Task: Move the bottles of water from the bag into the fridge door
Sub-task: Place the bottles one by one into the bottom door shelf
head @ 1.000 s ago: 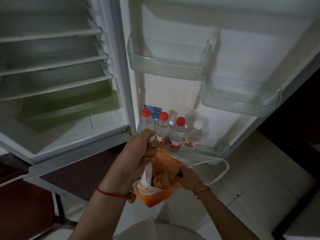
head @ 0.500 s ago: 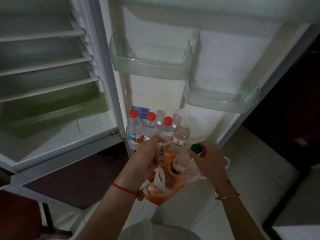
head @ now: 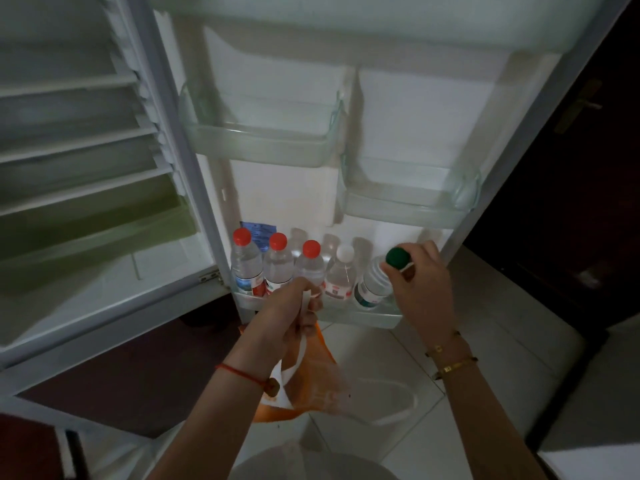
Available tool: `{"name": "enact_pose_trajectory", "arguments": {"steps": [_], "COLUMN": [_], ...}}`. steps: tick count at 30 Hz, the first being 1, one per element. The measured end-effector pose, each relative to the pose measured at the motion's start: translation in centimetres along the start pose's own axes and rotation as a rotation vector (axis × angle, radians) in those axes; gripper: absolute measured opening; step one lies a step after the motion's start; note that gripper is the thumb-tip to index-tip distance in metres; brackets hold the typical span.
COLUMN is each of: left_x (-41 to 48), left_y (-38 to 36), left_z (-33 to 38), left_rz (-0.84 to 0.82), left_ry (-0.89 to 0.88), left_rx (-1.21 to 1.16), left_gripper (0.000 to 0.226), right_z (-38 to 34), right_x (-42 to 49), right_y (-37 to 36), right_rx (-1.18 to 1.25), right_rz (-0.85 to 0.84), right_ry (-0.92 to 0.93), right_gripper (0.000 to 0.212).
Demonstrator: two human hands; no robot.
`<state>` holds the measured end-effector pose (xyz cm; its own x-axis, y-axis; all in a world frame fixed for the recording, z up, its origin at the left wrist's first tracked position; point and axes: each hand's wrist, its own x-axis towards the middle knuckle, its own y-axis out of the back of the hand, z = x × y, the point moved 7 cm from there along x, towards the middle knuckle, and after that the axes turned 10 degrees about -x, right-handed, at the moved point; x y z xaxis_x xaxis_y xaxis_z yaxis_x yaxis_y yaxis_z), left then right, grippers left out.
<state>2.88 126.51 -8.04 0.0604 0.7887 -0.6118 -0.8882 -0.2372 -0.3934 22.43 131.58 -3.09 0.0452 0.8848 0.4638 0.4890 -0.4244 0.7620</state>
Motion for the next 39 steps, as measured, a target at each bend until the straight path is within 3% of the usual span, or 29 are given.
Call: {"name": "enact_pose_trajectory", "arguments": {"steps": [10,17,23,26,30,39], "left_x": [-0.1,-0.3,-0.9,-1.1,-1.9,-3.6], "left_y": [0.7,1.7,2.9,4.2,6.7,15.9], "left_z": [0.0,-0.6,-1.2,-1.5,-1.5,-1.5], "left_rz": [0.07,0.167,0.254,0.279,0.358,0.568], "left_ry": [-0.019,-0.03,-0.075,-0.125,-0.203,-0.231], "left_rx": [-0.024,-0.061,-0.09,-0.076,-0.094,-0.168], "left_gripper": [0.012,0.017,0.022,0.025,0.023,0.023], "right_z": [2.4,3.3,1.3,-1.1,-3.6,-10.3], "right_x": [1.2,1.8,0.1,-1.5,-3.4,-6.2], "right_y": [-6.3,-7.2,-5.8,-5.2,-6.8,-13.1], "right_rx": [0.016,0.005,0.029,0.115,0.217,0.362], "right_rz": [-0.179,-0.205,-0.061,-0.001,-0.086,-0.379], "right_ry": [-0.06,-0.105,-0.099,0.0,0.109,0.256], "right_gripper": [0.023,0.028,0.047,0.03,0.01,0.009]}}
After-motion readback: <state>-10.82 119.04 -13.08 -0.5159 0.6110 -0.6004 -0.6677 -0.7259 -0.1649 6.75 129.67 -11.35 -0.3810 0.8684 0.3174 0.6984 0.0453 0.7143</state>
